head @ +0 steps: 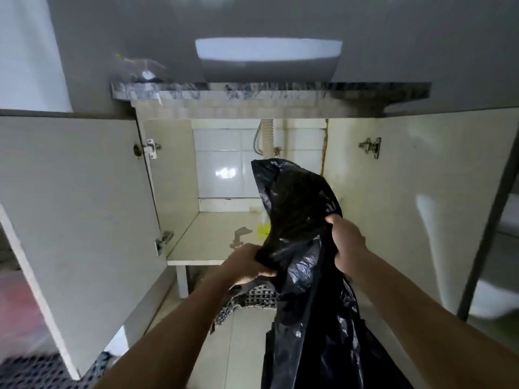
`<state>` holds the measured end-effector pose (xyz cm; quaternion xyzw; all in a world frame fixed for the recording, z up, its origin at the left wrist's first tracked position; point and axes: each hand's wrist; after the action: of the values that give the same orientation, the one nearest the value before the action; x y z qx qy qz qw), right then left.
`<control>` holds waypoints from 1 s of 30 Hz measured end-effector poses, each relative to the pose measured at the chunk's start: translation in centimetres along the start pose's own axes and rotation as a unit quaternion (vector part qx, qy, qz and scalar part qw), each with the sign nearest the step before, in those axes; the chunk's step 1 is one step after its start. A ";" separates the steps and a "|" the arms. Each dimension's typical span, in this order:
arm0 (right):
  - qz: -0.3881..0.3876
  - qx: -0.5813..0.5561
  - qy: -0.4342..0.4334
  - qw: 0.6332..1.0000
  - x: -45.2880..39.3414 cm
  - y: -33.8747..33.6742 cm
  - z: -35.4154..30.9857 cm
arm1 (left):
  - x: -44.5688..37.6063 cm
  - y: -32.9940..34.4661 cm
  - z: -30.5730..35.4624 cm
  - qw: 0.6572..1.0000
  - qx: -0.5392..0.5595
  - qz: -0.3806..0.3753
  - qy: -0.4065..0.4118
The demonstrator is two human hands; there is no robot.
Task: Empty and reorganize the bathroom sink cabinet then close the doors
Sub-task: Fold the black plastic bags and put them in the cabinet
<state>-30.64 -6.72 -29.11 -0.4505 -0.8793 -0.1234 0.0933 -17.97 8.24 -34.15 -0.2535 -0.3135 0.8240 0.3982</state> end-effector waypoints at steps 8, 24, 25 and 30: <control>0.052 0.085 -0.044 0.994 -3.4 -3.2 0.2 | -0.5 -1.6 0.2 0.992 -0.063 0.103 0.032; -0.101 0.694 -0.282 0.655 0.7 0.2 2.3 | -0.3 -1.6 3.5 0.976 -0.157 0.053 0.141; -0.095 0.708 -0.267 0.646 0.2 0.1 3.1 | -0.2 -1.7 3.9 0.975 -0.163 0.037 0.150; 0.027 0.722 -0.339 0.603 -0.8 -0.6 3.2 | 0.1 -1.7 3.4 0.970 -0.206 -0.068 0.110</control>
<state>-30.88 -6.72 -32.50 -0.2702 -0.6386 0.7153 0.0869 -19.43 8.14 -30.66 -0.3975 -0.4468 0.6798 0.4244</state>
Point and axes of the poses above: each hand's wrist, its own x-axis away from the middle knuckle, its own y-axis out of the palm, z = x × y, and after that the axes turned 8 degrees about y, right-handed
